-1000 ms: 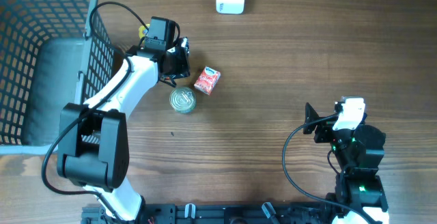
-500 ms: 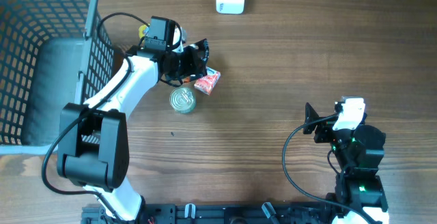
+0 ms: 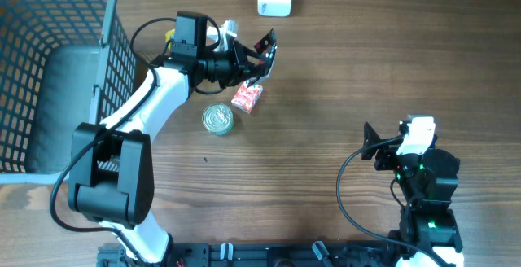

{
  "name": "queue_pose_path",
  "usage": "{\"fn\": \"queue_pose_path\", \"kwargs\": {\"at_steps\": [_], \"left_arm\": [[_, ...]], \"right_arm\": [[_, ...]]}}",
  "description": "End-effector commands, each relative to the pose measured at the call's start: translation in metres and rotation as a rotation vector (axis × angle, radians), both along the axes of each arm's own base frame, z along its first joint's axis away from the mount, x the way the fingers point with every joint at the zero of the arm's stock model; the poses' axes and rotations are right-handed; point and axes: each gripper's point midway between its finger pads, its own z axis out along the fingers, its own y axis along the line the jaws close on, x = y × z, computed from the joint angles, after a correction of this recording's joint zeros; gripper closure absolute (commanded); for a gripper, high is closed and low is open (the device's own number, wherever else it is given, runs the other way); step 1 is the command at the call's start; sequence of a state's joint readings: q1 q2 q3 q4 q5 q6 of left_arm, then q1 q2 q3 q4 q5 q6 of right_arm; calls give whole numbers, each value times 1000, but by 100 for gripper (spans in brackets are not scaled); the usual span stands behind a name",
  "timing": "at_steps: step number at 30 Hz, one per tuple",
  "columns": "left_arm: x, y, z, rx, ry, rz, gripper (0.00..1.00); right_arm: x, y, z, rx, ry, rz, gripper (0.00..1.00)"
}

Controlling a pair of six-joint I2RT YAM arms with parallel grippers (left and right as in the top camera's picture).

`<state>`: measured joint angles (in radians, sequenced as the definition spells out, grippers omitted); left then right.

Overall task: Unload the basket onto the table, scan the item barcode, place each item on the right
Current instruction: 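Raise the packet with the left gripper toward the scanner box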

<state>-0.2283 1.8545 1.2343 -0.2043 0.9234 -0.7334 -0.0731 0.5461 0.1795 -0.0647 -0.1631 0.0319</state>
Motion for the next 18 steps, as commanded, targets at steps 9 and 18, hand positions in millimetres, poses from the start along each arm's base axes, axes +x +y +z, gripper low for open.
{"fn": "queue_pose_path", "kwargs": {"at_steps": [9,18], "left_arm": [[-6,-23,83,-334,118,-72,95],[-5,-24,87,-347,126,-71,95]], "right_arm": [[4,0,14,53,-32,-22,0],[1,15,12,867,106,-287,0]]}}
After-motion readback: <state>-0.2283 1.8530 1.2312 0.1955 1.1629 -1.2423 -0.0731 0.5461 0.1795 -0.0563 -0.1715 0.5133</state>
